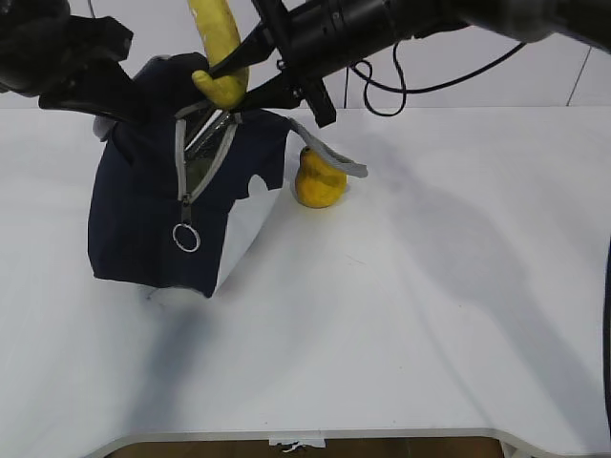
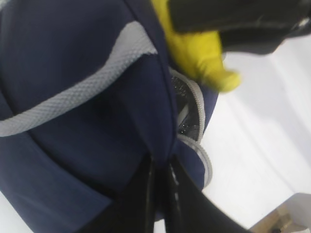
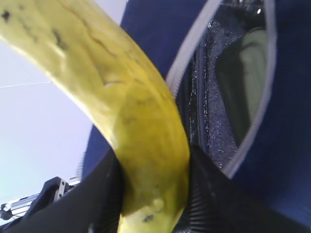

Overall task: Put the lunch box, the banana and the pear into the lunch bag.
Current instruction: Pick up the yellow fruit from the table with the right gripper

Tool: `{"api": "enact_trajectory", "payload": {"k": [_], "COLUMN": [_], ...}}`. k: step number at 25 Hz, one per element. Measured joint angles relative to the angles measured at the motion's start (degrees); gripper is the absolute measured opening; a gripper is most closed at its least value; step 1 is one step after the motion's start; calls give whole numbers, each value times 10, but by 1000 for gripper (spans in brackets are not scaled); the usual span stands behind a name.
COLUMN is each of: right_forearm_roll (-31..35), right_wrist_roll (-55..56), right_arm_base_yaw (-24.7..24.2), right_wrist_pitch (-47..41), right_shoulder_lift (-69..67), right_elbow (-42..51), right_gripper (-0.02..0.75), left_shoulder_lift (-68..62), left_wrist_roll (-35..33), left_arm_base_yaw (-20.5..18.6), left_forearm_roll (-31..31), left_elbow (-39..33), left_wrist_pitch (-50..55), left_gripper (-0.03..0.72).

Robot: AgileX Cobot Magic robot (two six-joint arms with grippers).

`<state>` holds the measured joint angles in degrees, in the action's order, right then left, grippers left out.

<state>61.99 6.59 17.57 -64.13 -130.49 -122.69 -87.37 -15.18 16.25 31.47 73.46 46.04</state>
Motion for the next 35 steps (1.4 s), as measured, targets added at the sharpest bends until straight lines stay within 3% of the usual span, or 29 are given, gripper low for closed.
{"api": "enact_trajectory", "payload": {"k": [16, 24, 35], "right_forearm_roll": [-11, -28, -70], "right_wrist_roll": [0, 0, -4], "right_arm_base_yaw": [1, 3, 4], "right_wrist_pitch": [-43, -50, -54], "right_shoulder_lift": [-57, -57, -58], "right_elbow": [0, 0, -13], "right_gripper": [282, 354, 384], "left_shoulder_lift": [0, 0, 0], "left_wrist_roll": [1, 1, 1], "left_arm_base_yaw": [0, 0, 0], "left_forearm_roll": [3, 4, 5], "left_elbow": [0, 0, 0], "left_wrist_pitch": [-25, -30, -33], "left_gripper": [-2, -2, -2]}}
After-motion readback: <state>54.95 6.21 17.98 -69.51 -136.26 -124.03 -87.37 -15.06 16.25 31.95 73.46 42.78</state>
